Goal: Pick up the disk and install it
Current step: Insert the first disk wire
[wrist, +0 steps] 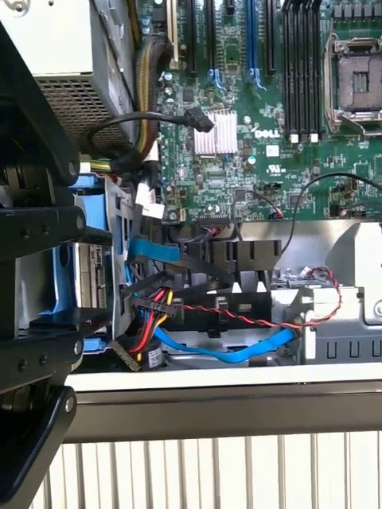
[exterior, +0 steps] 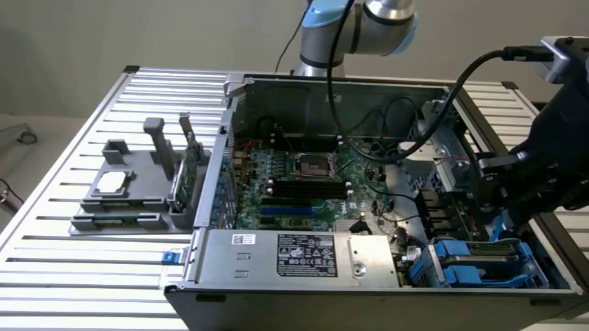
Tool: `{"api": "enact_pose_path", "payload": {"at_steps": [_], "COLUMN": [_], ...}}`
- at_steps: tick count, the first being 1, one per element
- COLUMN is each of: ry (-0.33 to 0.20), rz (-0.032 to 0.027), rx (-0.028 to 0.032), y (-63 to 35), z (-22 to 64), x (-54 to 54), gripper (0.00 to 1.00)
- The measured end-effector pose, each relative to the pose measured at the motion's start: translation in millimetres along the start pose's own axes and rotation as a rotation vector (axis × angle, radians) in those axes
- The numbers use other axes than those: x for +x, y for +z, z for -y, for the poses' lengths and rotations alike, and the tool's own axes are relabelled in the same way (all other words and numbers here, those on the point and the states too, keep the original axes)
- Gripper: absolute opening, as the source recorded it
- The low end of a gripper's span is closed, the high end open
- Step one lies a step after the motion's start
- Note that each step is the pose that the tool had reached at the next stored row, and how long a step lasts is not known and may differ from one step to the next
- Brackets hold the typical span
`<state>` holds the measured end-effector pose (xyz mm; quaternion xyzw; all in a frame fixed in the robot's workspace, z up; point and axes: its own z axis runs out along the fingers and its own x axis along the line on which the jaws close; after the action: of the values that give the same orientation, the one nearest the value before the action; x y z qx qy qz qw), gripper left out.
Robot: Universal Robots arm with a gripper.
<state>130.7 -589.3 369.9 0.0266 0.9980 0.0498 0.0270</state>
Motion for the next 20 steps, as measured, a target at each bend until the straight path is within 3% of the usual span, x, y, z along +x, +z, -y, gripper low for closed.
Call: {"api": "enact_pose_path", "payload": {"at_steps": [5,9,12,16,17,20], "ry": [0.016,0.036,0.056,0.081,0.085,0.094], "rz": [0.0072,0.0145,0.0191,0.0253,0.0260,0.0268], "rx": [0.0023,0.0091,0.0198,0.0448,0.0480,0.0495], "y": [0.7,1.0,1.1,1.9,2.2,3.2], "z": [-5.8,-8.3,-8.6,-8.6,-8.8,-11.4], "x": [-0.2,-1.7,-2.2,-2.3,-2.2,-2.0], "gripper": [0.44,0.44,0.44,0.44,0.44,0.44]}}
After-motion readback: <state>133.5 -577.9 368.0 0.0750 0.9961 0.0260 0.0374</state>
